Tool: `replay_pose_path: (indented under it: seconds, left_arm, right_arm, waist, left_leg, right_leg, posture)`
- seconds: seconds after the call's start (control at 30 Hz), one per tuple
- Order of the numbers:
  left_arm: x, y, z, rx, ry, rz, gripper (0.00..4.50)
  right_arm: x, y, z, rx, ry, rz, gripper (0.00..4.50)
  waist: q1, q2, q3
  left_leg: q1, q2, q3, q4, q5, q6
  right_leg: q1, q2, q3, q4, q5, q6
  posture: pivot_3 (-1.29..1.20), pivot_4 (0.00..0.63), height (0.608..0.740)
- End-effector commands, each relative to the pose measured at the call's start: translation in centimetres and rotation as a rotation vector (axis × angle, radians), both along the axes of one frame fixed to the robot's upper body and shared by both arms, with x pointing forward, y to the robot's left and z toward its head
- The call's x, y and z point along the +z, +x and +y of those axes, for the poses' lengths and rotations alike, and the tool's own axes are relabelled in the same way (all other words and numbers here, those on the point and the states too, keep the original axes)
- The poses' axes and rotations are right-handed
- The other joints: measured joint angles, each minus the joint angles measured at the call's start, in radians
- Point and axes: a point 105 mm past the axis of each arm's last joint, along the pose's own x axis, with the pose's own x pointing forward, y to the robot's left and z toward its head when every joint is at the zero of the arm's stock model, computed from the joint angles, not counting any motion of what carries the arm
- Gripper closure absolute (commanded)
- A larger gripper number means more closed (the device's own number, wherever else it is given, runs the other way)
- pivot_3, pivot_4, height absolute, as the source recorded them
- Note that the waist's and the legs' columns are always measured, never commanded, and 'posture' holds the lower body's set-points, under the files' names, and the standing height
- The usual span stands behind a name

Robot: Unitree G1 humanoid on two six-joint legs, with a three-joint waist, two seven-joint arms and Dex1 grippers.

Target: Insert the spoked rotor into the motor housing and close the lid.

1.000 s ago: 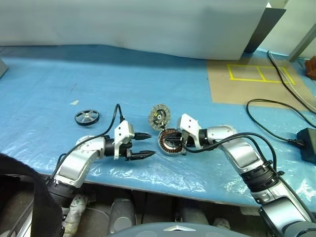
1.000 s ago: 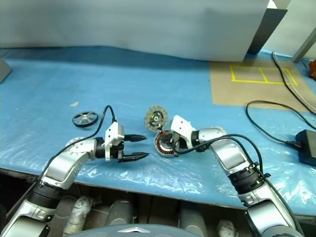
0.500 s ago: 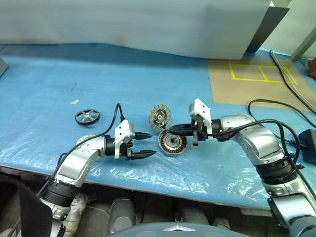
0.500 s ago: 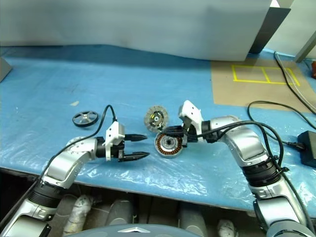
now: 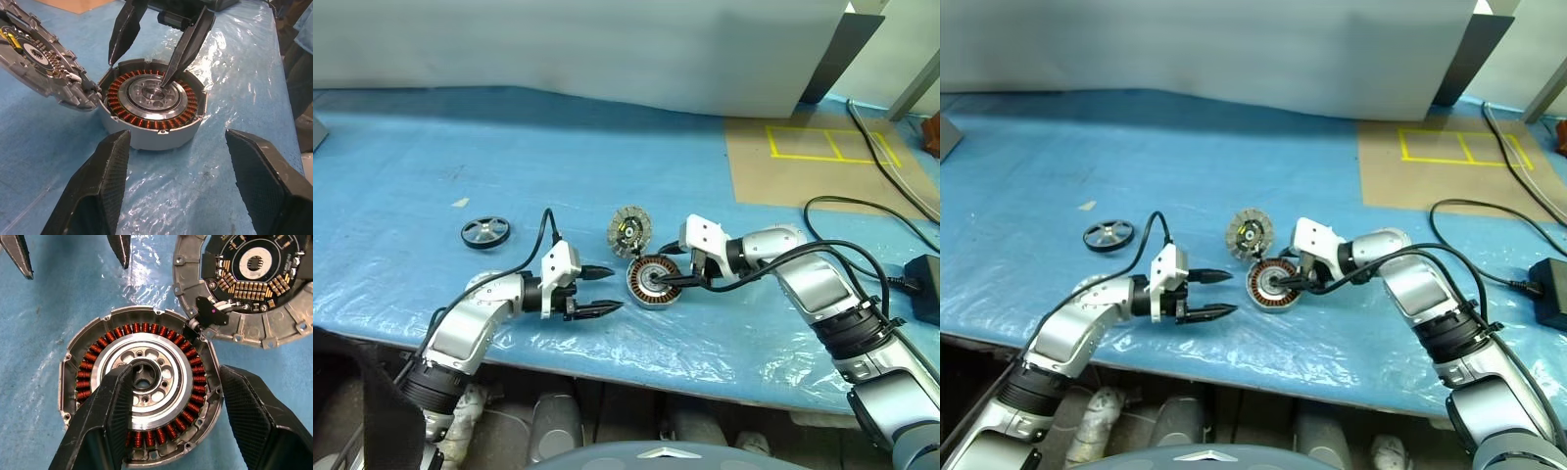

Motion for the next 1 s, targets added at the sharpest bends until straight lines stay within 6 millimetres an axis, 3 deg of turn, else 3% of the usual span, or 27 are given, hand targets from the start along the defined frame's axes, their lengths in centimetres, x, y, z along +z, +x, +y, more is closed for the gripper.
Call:
replay_pose_path:
  seconds: [0.03, 0.23, 0.5, 0.7, 1.0]
  left_arm:
    - [0.9, -0.2, -0.1, -0.007, -0.011, -0.039, 1.22]
    - [0.8, -0.1, 0.0, -0.006, -0.007, -0.035, 1.22]
    - [0.7, 0.1, 0.1, -0.007, -0.001, -0.033, 1.22]
    - [0.7, 0.2, 0.2, -0.008, 0.002, -0.036, 1.22]
    - [0.7, 0.3, 0.2, -0.006, 0.003, -0.035, 1.22]
  right_arm:
    - [1.8, 0.2, 1.0, 0.064, -0.021, -0.16, 1.58]
    - [2.0, -0.6, 1.9, 0.146, -0.061, -0.309, 1.58]
    - [1.3, -0.5, 1.2, 0.199, -0.161, -0.439, 1.58]
    - [1.7, -0.4, 1.3, 0.213, -0.164, -0.47, 1.58]
    - [0.1, -0.1, 0.6, 0.285, -0.274, -0.533, 1.58]
  waist:
    - [0.0, 0.0, 0.0]
    - [0.0, 0.0, 0.0]
    - [-0.001, 0.0, 0.0]
    - [-0.001, 0.0, 0.0]
    - [-0.001, 0.0, 0.0]
  left_leg:
    - [0.0, 0.0, 0.0, 0.0, 0.0, 0.0]
    - [0.0, 0.0, 0.0, 0.001, 0.0, 0.0]
    - [0.0, 0.0, 0.0, 0.001, -0.001, 0.001]
    - [0.0, 0.0, 0.0, 0.001, -0.001, 0.002]
    - [0.0, 0.0, 0.0, 0.002, -0.001, 0.002]
  right_leg:
    - [0.0, 0.0, 0.0, 0.0, 0.0, 0.0]
    - [0.0, 0.0, 0.0, 0.0, 0.0, 0.0]
    - [0.0, 0.0, 0.0, 0.001, 0.0, 0.0]
    - [0.0, 0.0, 0.0, 0.001, 0.0, 0.0]
    - [0.0, 0.0, 0.0, 0.002, 0.0, 0.0]
  posture:
    - [0.0, 0.15, 0.74]
    - [0.0, 0.15, 0.74]
    - [0.0, 0.15, 0.74]
    - [0.0, 0.15, 0.74]
    - [0.0, 0.15, 0.74]
